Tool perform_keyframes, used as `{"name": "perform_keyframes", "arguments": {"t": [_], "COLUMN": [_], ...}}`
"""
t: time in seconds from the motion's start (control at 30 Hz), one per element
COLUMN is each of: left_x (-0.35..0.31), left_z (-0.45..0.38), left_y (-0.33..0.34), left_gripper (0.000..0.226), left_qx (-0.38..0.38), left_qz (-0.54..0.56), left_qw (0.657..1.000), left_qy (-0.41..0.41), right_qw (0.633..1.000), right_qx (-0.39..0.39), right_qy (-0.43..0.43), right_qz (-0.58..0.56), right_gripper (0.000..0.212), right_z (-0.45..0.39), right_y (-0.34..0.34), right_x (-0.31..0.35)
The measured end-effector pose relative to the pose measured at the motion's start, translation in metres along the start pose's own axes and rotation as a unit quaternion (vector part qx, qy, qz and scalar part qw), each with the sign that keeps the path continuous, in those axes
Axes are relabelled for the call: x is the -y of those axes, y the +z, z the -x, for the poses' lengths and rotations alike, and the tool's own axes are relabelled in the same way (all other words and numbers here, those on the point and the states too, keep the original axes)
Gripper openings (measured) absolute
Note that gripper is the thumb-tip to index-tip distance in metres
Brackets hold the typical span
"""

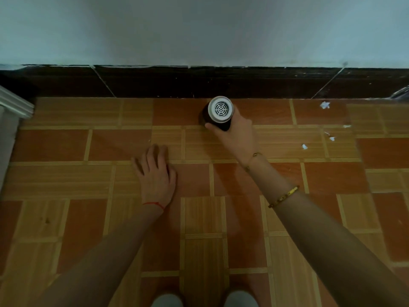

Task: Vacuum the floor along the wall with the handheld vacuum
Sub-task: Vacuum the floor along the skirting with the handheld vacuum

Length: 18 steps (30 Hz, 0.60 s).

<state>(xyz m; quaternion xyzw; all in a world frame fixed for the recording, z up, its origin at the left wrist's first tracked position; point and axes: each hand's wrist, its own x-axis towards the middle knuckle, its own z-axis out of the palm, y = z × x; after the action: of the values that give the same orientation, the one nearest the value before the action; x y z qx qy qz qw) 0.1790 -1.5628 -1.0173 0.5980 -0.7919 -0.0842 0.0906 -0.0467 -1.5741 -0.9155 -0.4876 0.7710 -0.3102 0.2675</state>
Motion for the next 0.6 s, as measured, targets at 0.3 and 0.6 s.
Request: {"name": "perform_keyframes", "arguments": {"t": [0.3,0.6], "left_x": [0.004,0.002], "left_z": [0.0,0.0], "left_y": [0.003,0.002], "left_gripper": [0.057,0.055], "left_qx": [-0.003,-0.018], "left_qz": [0.022,0.022], "left_qw": [1.0,0.999], "left_qy": [-0.016,-0.017], "right_qw": [0.985,0.999], "right_qx": [0.152,-0.035], "right_qy": [-0.073,0.005], "right_qz": [-0.036,0.016], "right_gripper": [0.071,0.07], "right_z": [0.01,-0.025], "right_y": [0.044,0.014], "right_x": [0.026,0.009]}}
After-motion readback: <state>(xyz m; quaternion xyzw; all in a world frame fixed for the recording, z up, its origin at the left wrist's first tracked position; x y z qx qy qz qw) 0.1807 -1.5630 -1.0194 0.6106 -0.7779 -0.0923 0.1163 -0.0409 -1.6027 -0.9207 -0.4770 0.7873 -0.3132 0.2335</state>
